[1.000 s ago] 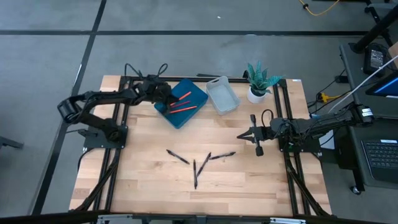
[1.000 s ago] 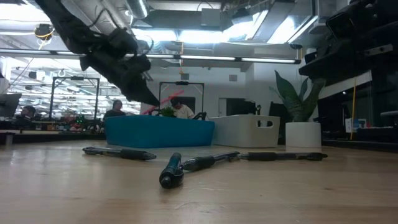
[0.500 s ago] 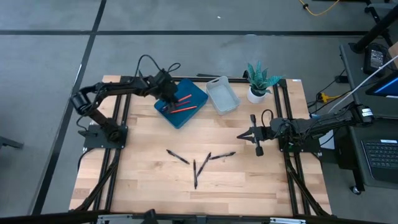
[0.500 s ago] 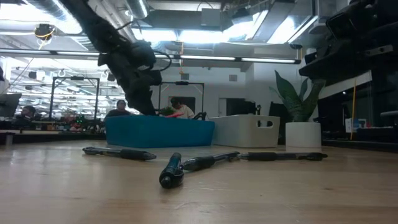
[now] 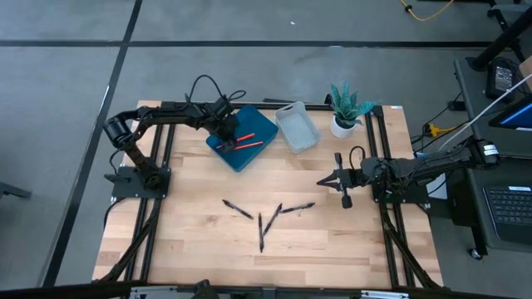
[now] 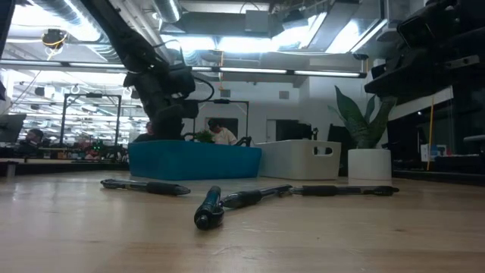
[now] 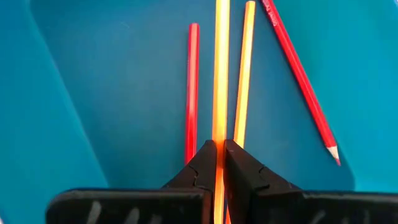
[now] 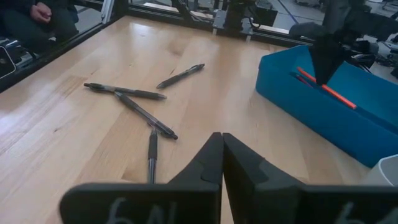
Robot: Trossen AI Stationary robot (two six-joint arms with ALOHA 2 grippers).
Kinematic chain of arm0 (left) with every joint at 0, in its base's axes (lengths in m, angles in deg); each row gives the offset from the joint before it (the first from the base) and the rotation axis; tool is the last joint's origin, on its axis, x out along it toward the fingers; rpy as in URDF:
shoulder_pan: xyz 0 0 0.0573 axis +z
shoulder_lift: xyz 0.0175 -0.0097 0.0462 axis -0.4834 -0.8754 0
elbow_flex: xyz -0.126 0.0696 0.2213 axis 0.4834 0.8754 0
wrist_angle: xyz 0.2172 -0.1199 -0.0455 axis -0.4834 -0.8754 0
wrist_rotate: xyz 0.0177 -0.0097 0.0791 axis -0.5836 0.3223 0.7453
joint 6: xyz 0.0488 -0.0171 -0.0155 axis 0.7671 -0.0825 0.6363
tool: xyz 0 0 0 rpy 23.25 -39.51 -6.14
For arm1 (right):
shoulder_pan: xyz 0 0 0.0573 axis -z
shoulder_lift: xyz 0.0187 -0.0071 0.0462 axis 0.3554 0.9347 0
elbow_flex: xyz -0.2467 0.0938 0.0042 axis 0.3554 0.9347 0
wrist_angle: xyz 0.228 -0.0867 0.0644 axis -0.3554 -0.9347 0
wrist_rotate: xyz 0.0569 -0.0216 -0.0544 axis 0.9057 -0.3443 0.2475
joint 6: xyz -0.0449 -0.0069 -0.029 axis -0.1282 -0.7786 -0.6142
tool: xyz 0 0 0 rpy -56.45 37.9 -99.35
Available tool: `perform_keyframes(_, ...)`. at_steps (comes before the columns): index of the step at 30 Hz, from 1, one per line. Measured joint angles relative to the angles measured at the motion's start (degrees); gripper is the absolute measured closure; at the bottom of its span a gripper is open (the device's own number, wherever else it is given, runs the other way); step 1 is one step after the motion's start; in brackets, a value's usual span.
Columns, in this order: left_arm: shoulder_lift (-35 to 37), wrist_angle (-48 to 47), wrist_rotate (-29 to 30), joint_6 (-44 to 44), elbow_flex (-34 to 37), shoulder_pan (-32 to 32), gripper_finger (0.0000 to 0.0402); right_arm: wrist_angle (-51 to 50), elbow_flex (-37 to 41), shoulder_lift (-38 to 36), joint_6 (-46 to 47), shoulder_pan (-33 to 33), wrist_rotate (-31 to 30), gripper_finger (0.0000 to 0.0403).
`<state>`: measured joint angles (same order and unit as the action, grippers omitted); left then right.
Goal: Sort pens & pencils
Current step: Put the orange pencil into the blue bin, then put the black pen into the gray bin
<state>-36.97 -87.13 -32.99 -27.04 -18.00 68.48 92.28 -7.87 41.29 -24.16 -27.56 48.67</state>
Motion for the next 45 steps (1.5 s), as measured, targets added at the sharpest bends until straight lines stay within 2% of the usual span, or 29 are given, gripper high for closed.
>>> perform_keyframes(4,-0.1,0.2,0.0,-0.1,0.0,0.0,0.0387,0.0,0.0,0.0,0.0,0.0,0.0,0.0391)
perform_keyframes(13,-0.1,1.3,2.0,-0.3,0.0,0.0,0.0343,0.0,0.0,0.0,-0.2,0.0,0.0,0.0391)
perform_keyframes(17,-0.1,1.3,2.0,-0.3,0.0,0.0,0.0336,0.0,0.0,0.0,-0.2,0.0,0.0,0.0391)
perform_keyframes(22,0.9,1.1,-1.7,-0.5,0.0,0.0,0.0340,0.6,0.0,0.0,-0.3,0.0,-0.1,0.0391)
perform_keyframes(28,8.6,1.7,-7.7,1.4,-1.0,-1.9,0.0336,3.7,0.0,0.0,-0.3,0.0,-5.7,0.0391)
perform_keyframes(32,15.9,3.0,-8.3,4.0,0.3,-5.0,0.0335,7.3,0.0,0.0,-0.2,0.0,-5.4,0.0391)
perform_keyframes(37,25.0,13.0,-8.0,4.0,7.3,-10.7,0.0335,9.8,0.0,0.0,-0.3,0.0,-1.6,0.0391)
perform_keyframes(40,29.2,17.9,-8.0,4.0,12.5,-14.3,0.0335,10.9,0.0,0.0,1.1,-0.1,-1.4,0.0391)
perform_keyframes(45,33.2,19.1,-8.1,2.0,18.8,-20.5,0.0335,10.9,-0.1,0.0,1.5,-0.1,-1.4,0.0391)
